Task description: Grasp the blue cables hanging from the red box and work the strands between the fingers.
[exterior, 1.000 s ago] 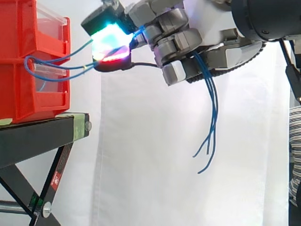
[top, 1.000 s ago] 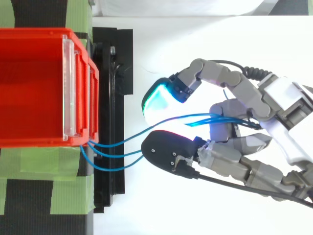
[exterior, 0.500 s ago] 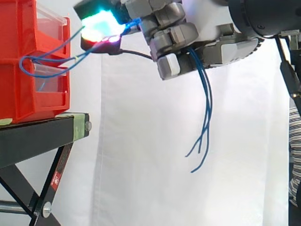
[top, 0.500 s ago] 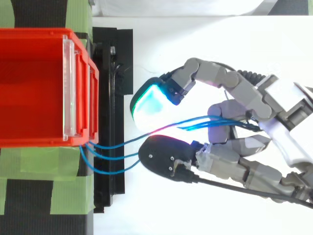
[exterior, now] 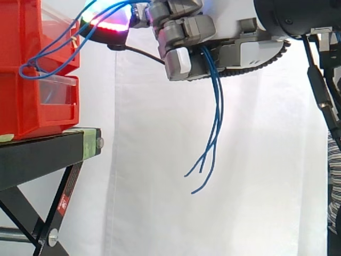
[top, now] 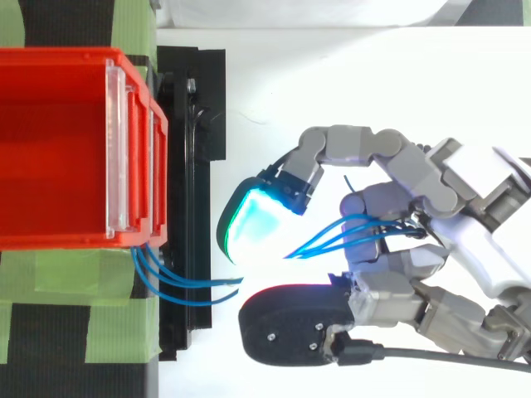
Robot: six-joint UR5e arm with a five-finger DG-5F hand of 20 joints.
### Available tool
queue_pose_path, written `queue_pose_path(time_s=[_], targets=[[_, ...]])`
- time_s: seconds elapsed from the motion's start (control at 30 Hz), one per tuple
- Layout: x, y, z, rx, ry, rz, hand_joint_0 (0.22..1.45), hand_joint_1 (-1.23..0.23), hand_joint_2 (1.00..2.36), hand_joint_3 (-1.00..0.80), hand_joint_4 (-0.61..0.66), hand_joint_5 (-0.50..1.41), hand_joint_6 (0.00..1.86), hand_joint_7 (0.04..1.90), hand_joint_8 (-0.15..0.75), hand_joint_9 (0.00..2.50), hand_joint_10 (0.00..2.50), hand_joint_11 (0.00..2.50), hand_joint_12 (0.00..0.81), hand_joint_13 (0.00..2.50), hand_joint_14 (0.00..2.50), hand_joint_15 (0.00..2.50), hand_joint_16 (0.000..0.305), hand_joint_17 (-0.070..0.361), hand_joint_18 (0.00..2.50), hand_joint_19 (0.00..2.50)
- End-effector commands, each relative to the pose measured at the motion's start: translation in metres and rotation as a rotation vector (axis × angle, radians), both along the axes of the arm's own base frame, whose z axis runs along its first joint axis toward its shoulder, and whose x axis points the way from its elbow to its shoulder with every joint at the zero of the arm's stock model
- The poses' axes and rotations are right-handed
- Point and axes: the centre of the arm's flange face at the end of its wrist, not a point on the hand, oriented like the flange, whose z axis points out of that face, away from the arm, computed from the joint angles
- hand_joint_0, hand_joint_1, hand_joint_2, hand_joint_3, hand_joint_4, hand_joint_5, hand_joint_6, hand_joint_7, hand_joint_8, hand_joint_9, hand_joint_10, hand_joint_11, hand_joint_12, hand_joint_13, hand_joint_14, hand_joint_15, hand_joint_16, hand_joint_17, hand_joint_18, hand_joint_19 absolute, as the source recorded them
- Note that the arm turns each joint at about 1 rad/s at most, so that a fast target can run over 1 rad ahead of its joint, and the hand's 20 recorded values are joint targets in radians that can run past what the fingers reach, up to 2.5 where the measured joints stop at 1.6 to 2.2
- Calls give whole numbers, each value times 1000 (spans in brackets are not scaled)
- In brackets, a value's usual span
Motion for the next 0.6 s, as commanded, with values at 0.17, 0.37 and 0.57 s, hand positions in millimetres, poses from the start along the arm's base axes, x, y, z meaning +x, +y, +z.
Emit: queue_pose_path(time_s=[0.17,0.37,0.57], targets=[[-1,-1,0,-8,11,3,899,-603,1008,-817,253,-2,929,1112,384,987,2500,2500,419,1081,2500,1644,46,104,1462,1184],[-1,-1,-2,-11,18,3,854,-641,1009,-787,259,-90,985,1089,384,987,2500,2500,419,1081,2500,1644,46,104,1462,1184],[-1,-1,-2,-12,19,3,844,-660,1006,-852,269,-127,887,1117,384,987,2500,2500,419,1081,2500,1644,46,104,1462,1184]])
